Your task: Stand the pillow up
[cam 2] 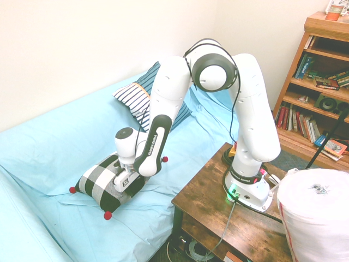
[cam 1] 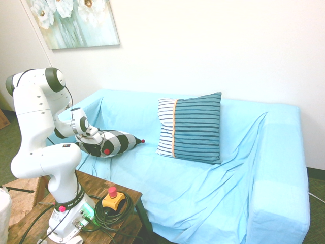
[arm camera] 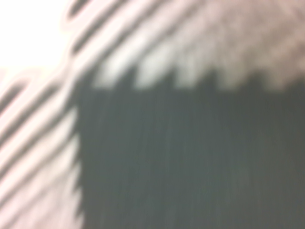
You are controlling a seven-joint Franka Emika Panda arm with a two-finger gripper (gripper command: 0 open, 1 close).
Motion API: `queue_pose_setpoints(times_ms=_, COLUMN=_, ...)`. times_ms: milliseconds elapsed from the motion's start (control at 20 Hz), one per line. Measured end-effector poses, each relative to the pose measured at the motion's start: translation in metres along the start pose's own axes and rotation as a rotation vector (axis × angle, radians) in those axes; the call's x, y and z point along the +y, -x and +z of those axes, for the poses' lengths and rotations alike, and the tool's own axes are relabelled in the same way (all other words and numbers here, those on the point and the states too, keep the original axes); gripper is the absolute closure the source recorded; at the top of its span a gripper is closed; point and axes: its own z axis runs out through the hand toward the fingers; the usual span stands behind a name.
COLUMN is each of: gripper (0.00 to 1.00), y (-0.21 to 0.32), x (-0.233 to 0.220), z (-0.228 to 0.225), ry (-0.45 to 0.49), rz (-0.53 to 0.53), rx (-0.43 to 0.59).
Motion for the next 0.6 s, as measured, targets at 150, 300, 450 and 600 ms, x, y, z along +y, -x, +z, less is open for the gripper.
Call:
queue_pose_setpoints(times_ms=150, gripper=0.0, y=-0.039, x=-0.025, z=-0.042, ry=-0.037, rz=-0.001, rx=0.032)
queue_pose_setpoints(times_ms=300, gripper=0.0, y=-0.078, x=-0.054, z=-0.08, ry=-0.054, rz=-0.002, rx=0.064)
queue_pose_setpoints(times_ms=450, gripper=0.0, y=-0.117, x=-0.086, z=-0.111, ry=-0.085, rz=-0.002, rx=0.092)
queue_pose_setpoints(times_ms=600, gripper=0.0, y=-0.158, x=-0.115, z=-0.128, ry=-0.111, rz=0.0, rx=0.109)
